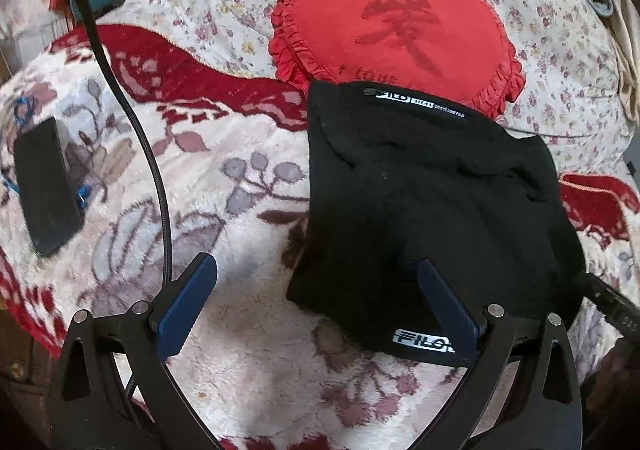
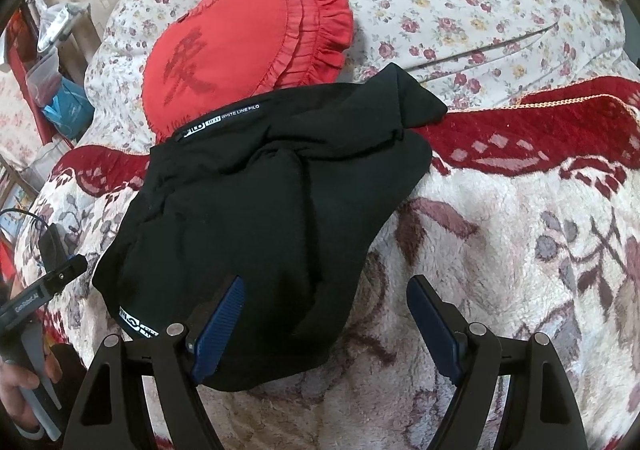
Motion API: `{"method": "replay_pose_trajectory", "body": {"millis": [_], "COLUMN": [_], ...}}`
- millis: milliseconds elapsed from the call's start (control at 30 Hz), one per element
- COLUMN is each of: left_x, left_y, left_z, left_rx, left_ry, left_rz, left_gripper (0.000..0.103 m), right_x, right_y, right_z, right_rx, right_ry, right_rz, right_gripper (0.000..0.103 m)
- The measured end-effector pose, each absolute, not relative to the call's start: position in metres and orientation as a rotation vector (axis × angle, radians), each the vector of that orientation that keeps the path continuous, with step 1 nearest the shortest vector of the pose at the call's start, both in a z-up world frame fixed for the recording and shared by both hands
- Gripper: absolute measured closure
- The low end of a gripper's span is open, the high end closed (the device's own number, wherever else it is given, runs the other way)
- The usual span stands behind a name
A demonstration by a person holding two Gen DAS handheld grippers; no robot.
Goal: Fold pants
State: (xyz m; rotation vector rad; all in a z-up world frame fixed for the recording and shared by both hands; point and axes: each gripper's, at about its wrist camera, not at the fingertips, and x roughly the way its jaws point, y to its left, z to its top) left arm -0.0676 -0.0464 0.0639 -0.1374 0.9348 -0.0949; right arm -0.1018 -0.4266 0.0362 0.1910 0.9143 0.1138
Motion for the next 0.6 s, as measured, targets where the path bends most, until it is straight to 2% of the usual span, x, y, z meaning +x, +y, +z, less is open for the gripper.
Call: {"method": "replay_pose_trajectory", "body": {"millis": [600], "left_x": [-0.067], "left_y": [-0.051], "left_z": [0.055], "left_rx": [-0.131], "left_ry": [0.961], "left_rz": [-0.098], "left_gripper": [0.001], "right_x": [-0.099], "right_y": [-0.424], "right_z": [0.033], "right_rx": [0.184], "right_ry": [0.937], "right_rz": [0.113], "right_gripper": [0.022]}}
